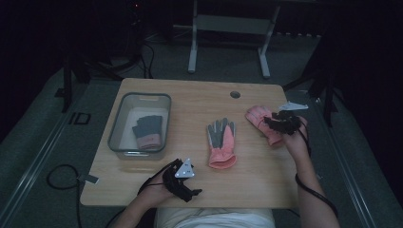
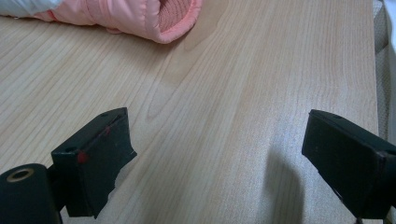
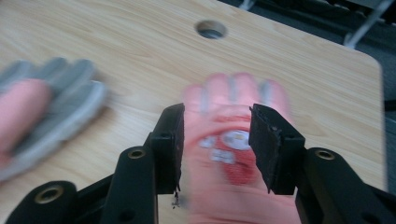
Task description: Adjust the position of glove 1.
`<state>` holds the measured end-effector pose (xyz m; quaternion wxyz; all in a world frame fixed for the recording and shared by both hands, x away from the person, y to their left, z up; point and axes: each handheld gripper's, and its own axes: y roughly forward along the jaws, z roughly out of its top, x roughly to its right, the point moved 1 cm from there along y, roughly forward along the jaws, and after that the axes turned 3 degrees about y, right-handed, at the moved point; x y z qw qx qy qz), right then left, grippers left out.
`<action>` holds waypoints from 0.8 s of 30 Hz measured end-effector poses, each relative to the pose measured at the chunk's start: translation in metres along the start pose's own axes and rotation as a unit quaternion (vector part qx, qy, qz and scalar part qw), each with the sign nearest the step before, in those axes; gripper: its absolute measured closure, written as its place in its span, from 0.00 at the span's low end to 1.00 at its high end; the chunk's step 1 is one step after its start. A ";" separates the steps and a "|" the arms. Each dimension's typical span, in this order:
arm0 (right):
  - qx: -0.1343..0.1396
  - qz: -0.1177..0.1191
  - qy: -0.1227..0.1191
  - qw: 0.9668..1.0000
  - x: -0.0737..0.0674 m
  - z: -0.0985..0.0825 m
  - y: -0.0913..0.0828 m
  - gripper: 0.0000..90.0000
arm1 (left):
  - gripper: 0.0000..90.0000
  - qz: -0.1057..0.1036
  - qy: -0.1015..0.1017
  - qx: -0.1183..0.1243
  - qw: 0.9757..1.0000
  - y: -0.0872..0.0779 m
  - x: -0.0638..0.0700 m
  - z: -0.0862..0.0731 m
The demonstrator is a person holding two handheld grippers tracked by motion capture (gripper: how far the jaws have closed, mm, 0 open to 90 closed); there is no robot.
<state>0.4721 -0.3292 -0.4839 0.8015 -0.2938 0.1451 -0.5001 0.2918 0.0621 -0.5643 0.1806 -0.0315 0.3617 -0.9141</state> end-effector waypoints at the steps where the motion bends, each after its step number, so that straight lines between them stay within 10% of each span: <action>1: -0.006 -0.005 -0.002 1.000 0.006 0.000 0.002 0.59 | 0.09 0.000 -0.003 0.002 1.000 0.000 0.000 0.000; 24: -0.070 -0.005 -0.016 0.997 0.022 -0.025 0.059 0.54 | 0.09 -0.003 -0.008 0.003 1.000 0.000 0.000 -0.003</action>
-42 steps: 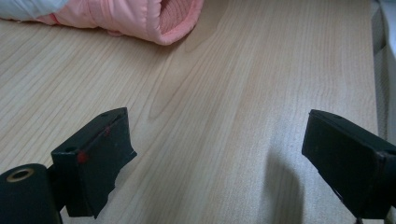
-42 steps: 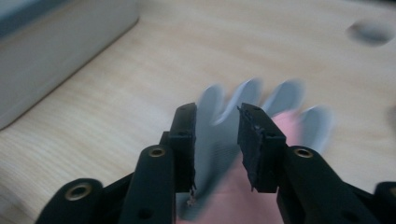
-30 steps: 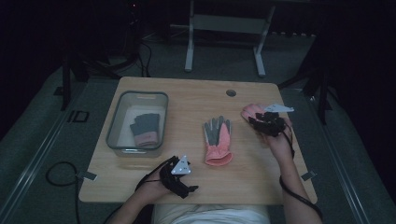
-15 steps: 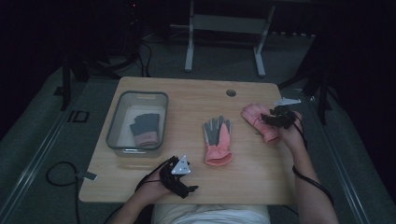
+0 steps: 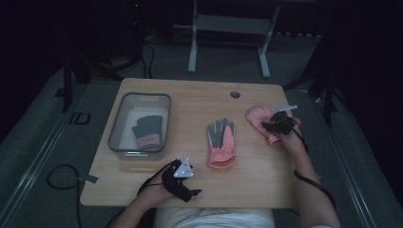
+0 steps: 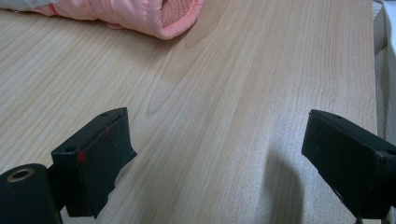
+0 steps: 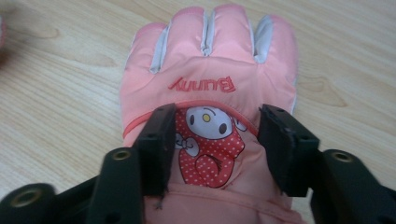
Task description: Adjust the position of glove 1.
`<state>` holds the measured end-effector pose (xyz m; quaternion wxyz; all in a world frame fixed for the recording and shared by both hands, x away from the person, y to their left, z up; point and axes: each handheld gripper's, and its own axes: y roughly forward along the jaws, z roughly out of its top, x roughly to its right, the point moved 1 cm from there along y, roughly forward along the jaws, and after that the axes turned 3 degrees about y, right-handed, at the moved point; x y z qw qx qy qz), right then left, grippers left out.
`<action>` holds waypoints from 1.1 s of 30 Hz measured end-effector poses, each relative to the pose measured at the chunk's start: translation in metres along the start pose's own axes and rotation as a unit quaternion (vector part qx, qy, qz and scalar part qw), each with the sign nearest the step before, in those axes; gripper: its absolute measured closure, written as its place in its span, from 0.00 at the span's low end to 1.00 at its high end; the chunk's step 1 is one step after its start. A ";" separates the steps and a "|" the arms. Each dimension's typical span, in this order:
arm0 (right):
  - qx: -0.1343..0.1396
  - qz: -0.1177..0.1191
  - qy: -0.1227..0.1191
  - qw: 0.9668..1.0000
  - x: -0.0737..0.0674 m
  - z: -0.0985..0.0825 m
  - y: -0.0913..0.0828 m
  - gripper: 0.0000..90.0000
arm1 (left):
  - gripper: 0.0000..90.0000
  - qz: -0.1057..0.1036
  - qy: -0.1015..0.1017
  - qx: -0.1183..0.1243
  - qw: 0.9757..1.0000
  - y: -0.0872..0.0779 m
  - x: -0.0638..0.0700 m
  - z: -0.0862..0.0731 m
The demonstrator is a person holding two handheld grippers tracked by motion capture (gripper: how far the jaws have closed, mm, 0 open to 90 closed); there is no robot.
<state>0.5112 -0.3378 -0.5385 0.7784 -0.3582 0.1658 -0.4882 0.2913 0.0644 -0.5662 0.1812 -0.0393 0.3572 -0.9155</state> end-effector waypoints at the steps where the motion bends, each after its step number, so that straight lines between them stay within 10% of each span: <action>1: -0.001 0.004 0.004 1.000 0.000 0.000 0.000 0.55 | 0.09 0.000 0.000 -0.001 1.000 0.000 0.000 0.000; 10: -0.020 -0.002 0.000 1.000 -0.003 0.002 -0.001 0.91 | 0.09 0.000 0.003 -0.001 1.000 0.001 0.000 0.000; 21: 0.010 -0.028 0.065 0.997 -0.013 0.019 -0.028 0.95 | 0.09 -0.003 0.002 0.000 1.000 0.001 -0.001 0.000; 33: 0.082 -0.051 0.146 0.985 -0.048 0.042 -0.110 0.95 | 0.09 -0.002 0.001 0.001 1.000 0.000 -0.001 -0.001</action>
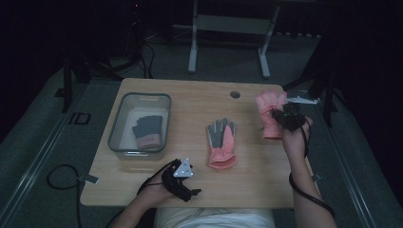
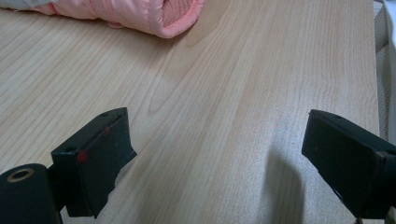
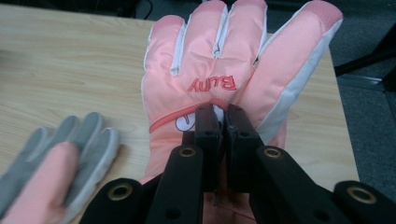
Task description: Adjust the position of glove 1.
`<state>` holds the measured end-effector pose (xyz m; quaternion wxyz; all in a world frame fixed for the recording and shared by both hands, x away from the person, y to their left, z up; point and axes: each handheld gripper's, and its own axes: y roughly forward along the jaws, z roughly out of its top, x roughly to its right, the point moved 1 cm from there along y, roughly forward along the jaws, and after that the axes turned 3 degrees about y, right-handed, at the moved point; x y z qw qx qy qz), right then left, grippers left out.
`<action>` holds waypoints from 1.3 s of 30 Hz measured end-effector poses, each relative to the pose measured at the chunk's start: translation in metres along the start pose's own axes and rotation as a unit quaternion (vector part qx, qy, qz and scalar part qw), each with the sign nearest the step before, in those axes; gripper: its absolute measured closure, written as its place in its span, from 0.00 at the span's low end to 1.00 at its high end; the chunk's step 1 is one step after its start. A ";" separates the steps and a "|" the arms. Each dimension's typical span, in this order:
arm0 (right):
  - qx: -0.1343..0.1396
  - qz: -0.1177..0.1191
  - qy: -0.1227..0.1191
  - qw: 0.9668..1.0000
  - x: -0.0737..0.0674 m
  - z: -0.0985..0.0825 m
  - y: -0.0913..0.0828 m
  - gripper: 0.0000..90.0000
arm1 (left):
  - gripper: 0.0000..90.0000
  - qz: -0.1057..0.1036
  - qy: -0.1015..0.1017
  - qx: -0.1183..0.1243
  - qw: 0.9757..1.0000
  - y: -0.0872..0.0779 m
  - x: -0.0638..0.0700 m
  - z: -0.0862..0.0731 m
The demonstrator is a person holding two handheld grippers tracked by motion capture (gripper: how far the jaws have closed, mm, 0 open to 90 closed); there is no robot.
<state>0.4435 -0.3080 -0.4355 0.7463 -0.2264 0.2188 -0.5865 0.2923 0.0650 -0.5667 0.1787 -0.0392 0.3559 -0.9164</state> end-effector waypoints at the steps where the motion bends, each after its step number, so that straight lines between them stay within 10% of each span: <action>1: 0.001 0.000 0.007 1.000 -0.002 -0.002 -0.005 0.95 | 0.09 0.001 0.000 -0.001 1.000 0.000 0.000 0.000; 20: -0.008 -0.027 0.051 0.998 -0.024 -0.056 -0.039 0.95 | 0.09 0.001 0.007 -0.004 1.000 0.001 0.001 0.001; 39: -0.053 -0.047 0.068 0.995 -0.018 -0.093 0.005 0.94 | 0.09 0.002 0.007 -0.005 1.000 0.001 0.001 0.001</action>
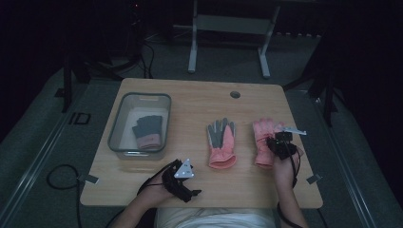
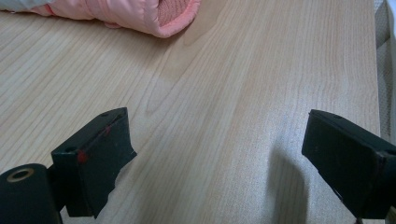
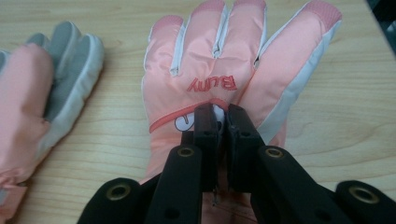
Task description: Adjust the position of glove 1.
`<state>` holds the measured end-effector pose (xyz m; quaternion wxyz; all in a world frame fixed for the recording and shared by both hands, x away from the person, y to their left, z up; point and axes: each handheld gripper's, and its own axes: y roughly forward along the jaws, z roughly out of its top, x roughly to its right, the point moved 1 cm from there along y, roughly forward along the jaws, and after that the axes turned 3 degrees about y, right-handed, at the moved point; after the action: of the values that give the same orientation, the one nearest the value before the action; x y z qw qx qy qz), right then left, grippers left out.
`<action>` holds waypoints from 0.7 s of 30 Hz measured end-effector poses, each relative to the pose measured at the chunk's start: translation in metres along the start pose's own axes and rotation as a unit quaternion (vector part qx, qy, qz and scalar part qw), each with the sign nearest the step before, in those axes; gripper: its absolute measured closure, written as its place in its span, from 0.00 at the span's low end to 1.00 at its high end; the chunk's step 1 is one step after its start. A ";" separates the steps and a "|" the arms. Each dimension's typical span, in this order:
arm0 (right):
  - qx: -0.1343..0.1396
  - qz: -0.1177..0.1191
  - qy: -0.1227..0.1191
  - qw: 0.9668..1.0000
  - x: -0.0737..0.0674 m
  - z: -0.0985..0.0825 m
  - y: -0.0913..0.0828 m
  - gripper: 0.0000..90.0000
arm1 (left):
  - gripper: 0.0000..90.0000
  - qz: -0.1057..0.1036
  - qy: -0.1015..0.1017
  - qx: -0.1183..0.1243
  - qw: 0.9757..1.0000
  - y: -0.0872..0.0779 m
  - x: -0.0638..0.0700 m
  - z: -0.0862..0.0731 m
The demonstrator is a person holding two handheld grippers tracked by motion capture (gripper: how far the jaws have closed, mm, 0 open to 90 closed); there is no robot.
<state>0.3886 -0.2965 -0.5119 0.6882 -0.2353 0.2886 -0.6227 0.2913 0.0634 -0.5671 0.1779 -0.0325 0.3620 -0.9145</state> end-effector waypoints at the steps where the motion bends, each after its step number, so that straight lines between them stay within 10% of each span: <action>1: -0.004 -0.001 -0.001 1.000 0.001 -0.001 0.003 0.94 | 0.09 0.000 0.000 0.000 1.000 0.000 0.000 0.000; 21: -0.004 0.012 -0.021 1.000 0.007 0.003 0.015 0.72 | 0.09 -0.004 -0.004 0.000 1.000 0.000 -0.001 0.000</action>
<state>0.4019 -0.3014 -0.5201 0.7008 -0.2471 0.2794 -0.6081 0.2922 0.0637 -0.5672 0.1758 -0.0372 0.3610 -0.9151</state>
